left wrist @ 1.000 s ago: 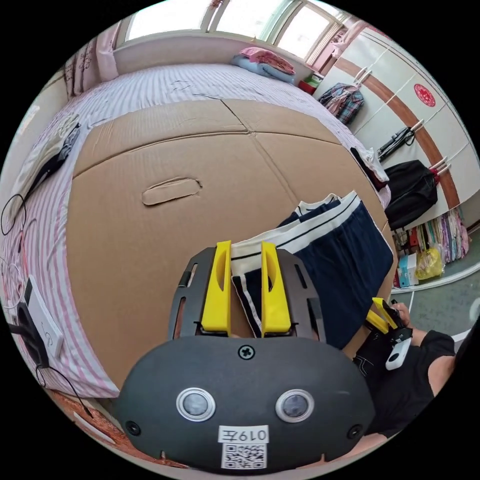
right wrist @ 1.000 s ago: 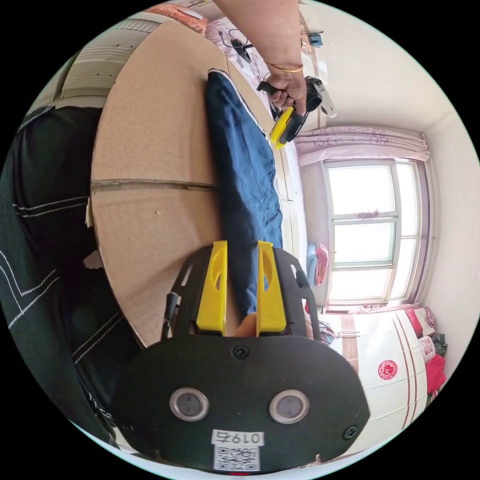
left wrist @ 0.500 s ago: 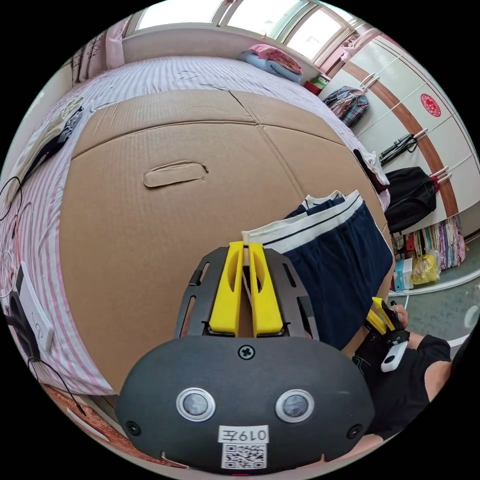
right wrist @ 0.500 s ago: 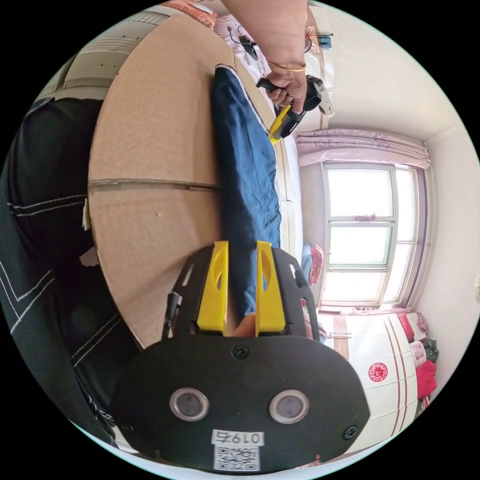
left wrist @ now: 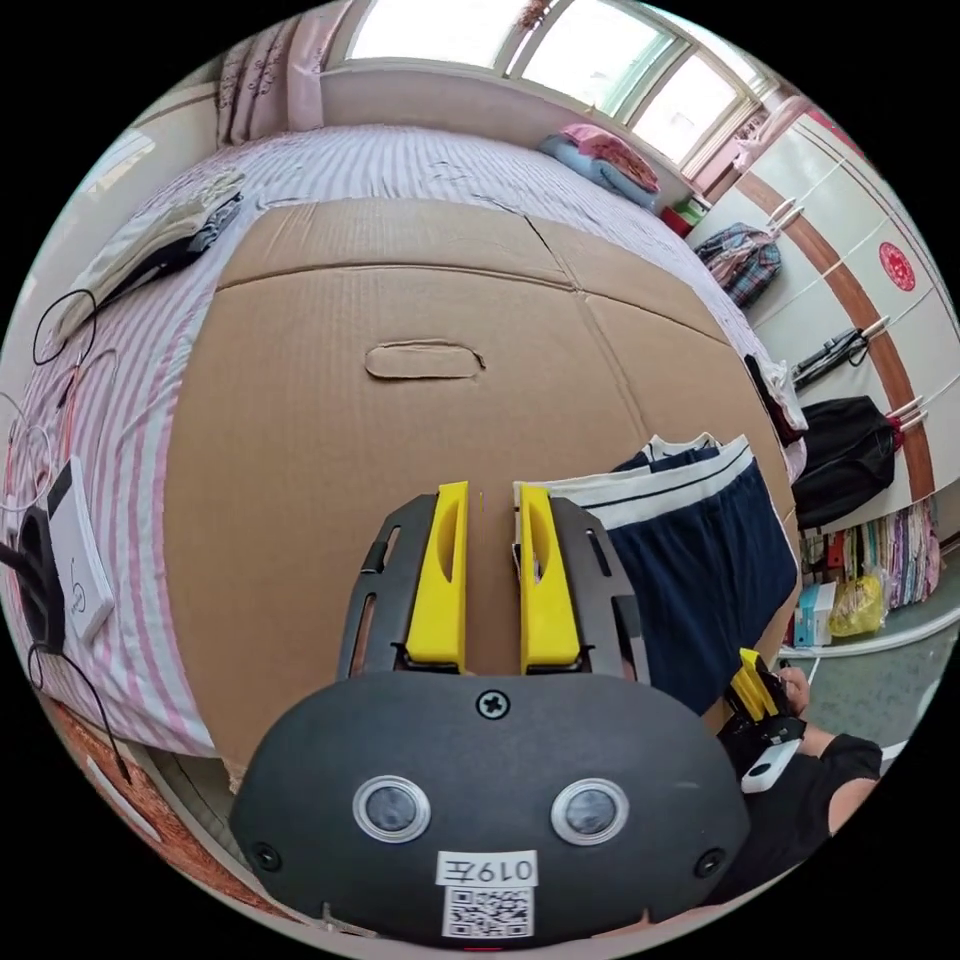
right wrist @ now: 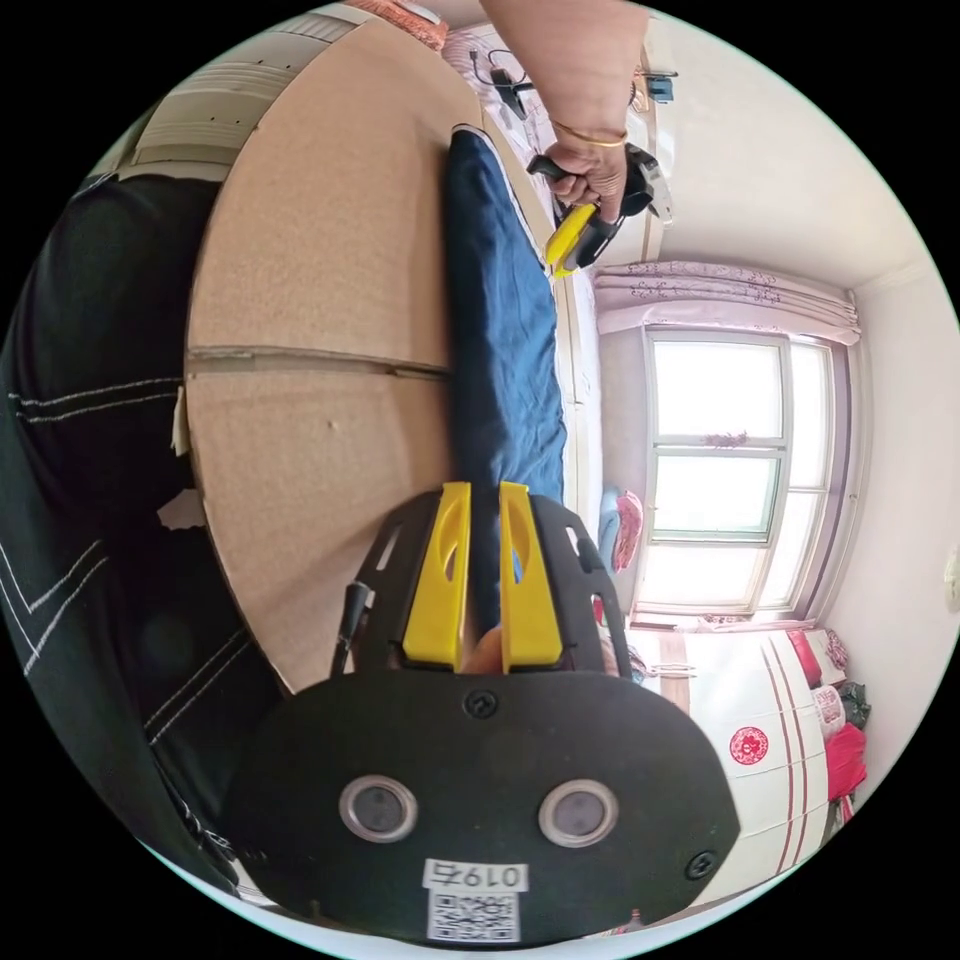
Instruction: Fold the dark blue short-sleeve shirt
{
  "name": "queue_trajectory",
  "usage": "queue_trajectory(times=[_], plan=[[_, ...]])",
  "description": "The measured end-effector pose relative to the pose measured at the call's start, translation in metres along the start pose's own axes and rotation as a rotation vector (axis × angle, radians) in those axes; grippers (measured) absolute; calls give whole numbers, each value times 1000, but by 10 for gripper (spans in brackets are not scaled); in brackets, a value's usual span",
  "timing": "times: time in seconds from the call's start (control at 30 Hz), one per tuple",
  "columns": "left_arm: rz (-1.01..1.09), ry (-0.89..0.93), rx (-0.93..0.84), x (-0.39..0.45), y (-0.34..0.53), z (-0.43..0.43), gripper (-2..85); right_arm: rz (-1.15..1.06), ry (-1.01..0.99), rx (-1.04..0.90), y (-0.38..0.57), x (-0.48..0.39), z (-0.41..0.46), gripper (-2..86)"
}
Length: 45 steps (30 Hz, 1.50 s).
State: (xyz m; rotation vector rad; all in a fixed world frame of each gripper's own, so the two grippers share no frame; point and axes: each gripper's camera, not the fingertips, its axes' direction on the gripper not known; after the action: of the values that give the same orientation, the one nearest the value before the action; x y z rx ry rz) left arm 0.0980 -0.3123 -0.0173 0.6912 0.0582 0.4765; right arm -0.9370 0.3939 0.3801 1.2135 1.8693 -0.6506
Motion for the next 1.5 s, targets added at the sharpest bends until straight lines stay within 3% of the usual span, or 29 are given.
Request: queue_trajectory(times=[0.1,0.17,0.27,0.37,0.6,0.73,1.23,1.5], plan=[[157,139,100,37,1,-16,55,15,12,1,1,-2,-1,55],[416,248,60,103,-2,-11,61,14,28,4,2,-4,-2,53],[680,196,-17,189,-3,14,67,13,32,2,3,-4,-3,53],[805,138,-61,247,-10,47,72,22,36,5,5,-4,-4,53],[824,178,-149,297,-43,103,75,36,38,11,9,-3,-5,53],[835,113,-205,321,-52,129,72,46,32,25,13,-2,-6,52],[884,102,-238,375,-69,177,17,39,39,22,17,0,-7,50],[839,101,-283,391,-88,207,28,37,46,15,18,0,-7,50]])
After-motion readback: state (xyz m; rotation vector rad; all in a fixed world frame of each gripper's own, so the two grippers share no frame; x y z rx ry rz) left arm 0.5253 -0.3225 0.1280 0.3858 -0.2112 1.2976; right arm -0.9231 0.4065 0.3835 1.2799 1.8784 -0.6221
